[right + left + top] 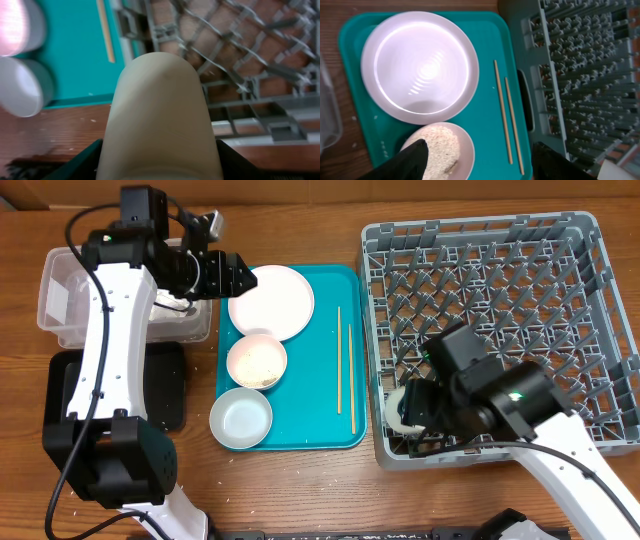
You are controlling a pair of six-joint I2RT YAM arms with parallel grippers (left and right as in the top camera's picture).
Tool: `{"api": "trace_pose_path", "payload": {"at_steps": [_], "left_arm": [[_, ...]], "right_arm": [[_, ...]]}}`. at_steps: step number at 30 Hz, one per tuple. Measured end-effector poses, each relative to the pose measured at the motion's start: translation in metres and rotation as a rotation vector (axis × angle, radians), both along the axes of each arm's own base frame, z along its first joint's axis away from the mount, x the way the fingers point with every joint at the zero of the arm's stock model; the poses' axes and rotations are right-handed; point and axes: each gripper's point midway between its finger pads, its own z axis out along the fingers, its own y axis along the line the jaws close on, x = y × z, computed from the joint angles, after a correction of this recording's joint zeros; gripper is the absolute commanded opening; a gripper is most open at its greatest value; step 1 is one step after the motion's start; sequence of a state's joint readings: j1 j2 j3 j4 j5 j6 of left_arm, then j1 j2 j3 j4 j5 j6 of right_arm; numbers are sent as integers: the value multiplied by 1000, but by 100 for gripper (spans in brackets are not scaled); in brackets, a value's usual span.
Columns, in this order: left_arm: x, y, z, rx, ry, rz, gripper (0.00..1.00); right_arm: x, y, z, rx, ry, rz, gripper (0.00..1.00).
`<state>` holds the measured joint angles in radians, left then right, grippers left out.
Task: Sort waste into correct bins and load items into the dishwasher
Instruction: 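Place the white cup upside down in the rack's front corner with right gripper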
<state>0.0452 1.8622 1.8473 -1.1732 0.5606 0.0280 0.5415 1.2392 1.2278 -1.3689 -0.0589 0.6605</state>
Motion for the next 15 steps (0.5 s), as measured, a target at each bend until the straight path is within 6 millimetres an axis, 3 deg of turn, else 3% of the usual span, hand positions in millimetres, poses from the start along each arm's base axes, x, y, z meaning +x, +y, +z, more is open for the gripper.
{"api": "trace_pose_path", "payload": {"at_steps": [4,8,12,15], "left_arm": [[2,2,9,87,-26,8,69],[-2,-7,4,162,-21,-11,70],[-5,-14,0,224,-19,-29,71],[-6,-15,-2,248,-16,-32,70]], "right_arm": [[-2,-1,-20,-96,80,-33,58],[1,-1,-40,-163,145,-38,61],[3,-1,-60,-224,213,-45,82],[6,-1,-65,-236,221,-47,91]]}}
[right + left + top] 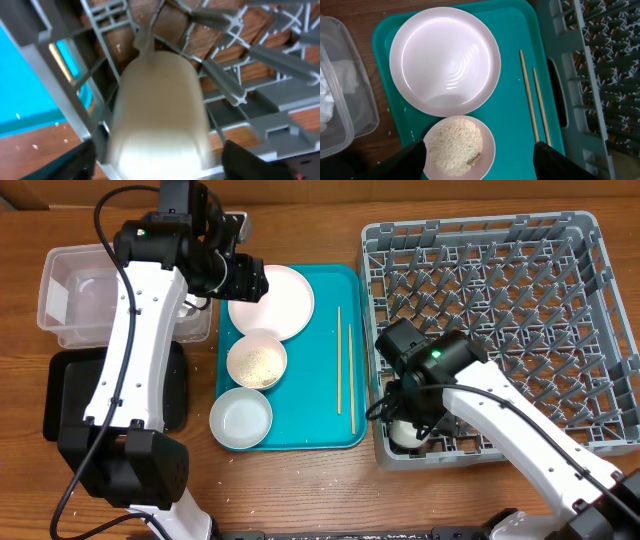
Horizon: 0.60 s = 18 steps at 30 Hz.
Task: Sort waste into correct bins and load items into the dishwasher
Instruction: 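Place the white cup upside down in the rack's front corner with right gripper, then grasp the pink rice bowl with the left gripper and lift it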
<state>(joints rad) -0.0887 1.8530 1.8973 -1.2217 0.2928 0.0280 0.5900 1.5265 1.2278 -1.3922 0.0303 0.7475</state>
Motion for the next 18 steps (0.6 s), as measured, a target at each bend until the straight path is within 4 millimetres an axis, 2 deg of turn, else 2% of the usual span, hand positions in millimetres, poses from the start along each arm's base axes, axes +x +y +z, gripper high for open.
{"api": "trace_pose_path", "payload": {"at_steps": [2,4,6,8,11,13,15,18], "left_arm": [[0,1,-1,13,0,2,69],[0,-1,-1,20,-1,-3,68],[-2,-3,-1,28,2,-9,66],[-8,-7,-4,39,24,-13,65],[-25,-14,-10,77,95,-1,64],[-35,-21,-15,116,132,17,59],[-42,-29,-20,150,155,36,49],[-52,-44,-36,190,180,45,45]], "right_arm": [[1,1,0,2,-5,1,97],[4,2,2,7,-15,4,98],[13,6,13,28,-47,14,98],[26,11,30,59,-94,25,98],[60,13,69,116,-224,23,98],[79,5,88,126,-295,6,97],[100,-13,106,125,-369,-28,95],[118,-35,112,113,-418,-75,93]]}}
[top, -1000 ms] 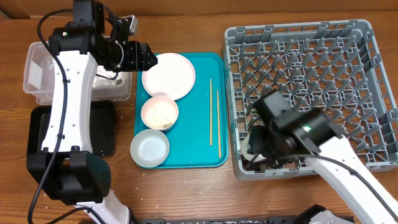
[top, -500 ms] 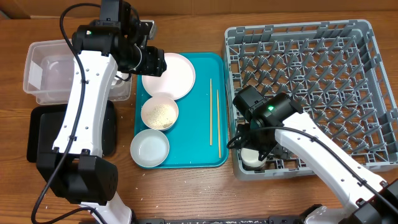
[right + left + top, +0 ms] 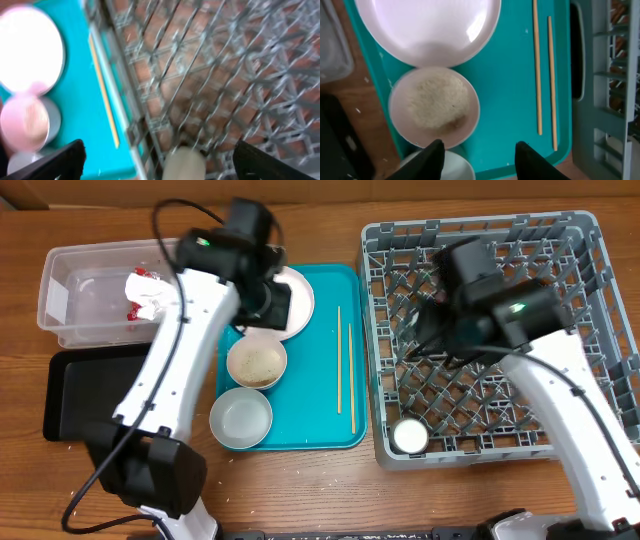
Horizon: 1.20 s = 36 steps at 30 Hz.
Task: Sort waste into correct bins and load items into the dishwasher
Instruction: 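Grasp the pink rice bowl with the left gripper and lift it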
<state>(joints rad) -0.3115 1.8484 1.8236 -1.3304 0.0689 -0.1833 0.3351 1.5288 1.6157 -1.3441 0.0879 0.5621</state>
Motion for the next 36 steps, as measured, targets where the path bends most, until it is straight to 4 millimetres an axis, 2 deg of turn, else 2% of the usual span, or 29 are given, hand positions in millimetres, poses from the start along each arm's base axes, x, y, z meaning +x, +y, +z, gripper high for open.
{"api": "trace_pose_path", "payload": {"at_steps": [3,6,13,18,23,26,29,36], "left_arm": [[-8,-11,-25,30,26,30,42],[-14,-14,-54,51,48,65,34],[-17,-7,-103,66,46,119,24],[-28,-4,-134,61,63,119,22],[-35,-3,-148,61,73,107,15],[-33,-4,-150,59,61,93,4],[-27,-4,-149,60,34,76,4],[-41,4,-144,101,93,75,4]], "right_arm": [[9,-23,1,-13,-13,-53,93],[12,-37,1,-27,-16,-76,92],[12,-41,1,-42,-15,-50,92],[12,-41,1,-47,-15,-39,93],[13,-41,1,-46,-18,-39,92],[13,-41,1,-45,-19,-39,93],[13,-41,1,-46,-19,-39,92],[14,-41,2,-45,-24,-39,92]]}}
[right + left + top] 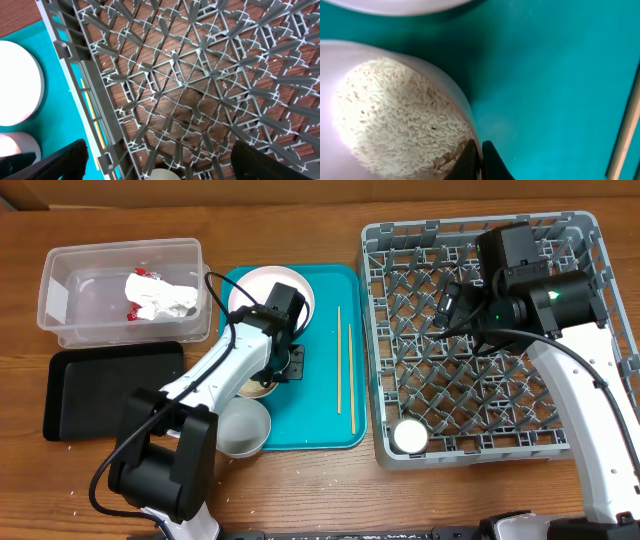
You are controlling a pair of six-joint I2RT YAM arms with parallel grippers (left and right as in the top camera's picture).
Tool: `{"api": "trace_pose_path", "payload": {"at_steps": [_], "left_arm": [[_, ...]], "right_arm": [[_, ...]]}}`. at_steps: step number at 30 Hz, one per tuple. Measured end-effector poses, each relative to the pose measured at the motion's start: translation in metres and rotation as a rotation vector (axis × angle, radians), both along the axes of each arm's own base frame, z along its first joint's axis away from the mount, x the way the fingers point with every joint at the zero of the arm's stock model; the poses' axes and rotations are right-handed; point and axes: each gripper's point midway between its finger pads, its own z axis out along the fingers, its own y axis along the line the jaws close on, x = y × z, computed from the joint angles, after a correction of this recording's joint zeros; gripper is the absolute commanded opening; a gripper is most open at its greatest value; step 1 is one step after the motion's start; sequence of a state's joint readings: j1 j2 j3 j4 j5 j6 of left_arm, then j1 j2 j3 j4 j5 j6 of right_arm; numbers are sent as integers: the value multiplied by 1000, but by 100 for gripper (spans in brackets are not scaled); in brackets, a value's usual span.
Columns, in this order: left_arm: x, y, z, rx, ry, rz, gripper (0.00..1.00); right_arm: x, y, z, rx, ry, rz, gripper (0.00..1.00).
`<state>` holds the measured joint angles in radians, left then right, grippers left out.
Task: Sort waste into correct bins and load items into the dishwasher
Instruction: 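Grasp the pink rice bowl with the left gripper and lift it, then tip the pink bowl over the black tray to pour out the rice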
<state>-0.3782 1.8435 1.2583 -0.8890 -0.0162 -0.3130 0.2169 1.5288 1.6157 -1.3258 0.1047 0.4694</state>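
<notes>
A pink bowl of rice [395,115] sits on the teal tray [320,410], largely under my left arm in the overhead view. My left gripper [480,162] is shut on the bowl's right rim, one finger inside and one outside. Also on the tray are a white plate [258,285], an empty bowl [245,430] and two chopsticks [340,360]. A cream cup [408,437] stands in the near left corner of the grey dish rack [590,330]. My right gripper [160,150] hangs open above the rack, holding nothing.
A clear bin [60,310] with crumpled white and red waste [155,295] stands at the far left. A black bin [100,390] lies in front of it. The rack fills the right side of the wooden table.
My left gripper was open above the rice bowl and has come down and shut on the bowl's right rim. My right gripper is still open over the rack, the cup untouched.
First my right gripper held the cream cup at the rack's near left corner, while the left was open by the plate. Then the cup was down in that corner. Later the right gripper was open above the rack and the left over the rice bowl, now gripping its rim.
</notes>
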Motion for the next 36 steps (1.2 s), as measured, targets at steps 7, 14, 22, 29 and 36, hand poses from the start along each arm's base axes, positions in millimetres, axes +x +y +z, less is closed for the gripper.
{"api": "trace_pose_path", "payload": {"at_steps": [7,14,22,29,36], "left_arm": [[16,-6,50,-16,-14,3,4],[52,-4,116,-66,-134,42,4],[46,46,142,-73,-73,171,4],[28,115,143,-91,34,368,4],[8,169,148,-97,78,484,4]], "right_arm": [[1,0,1,-2,-6,8,92],[2,-3,1,-24,-10,14,92],[2,-4,1,-33,-12,14,92],[5,-4,2,-31,-21,14,92],[6,-3,3,-29,-29,13,92]]}}
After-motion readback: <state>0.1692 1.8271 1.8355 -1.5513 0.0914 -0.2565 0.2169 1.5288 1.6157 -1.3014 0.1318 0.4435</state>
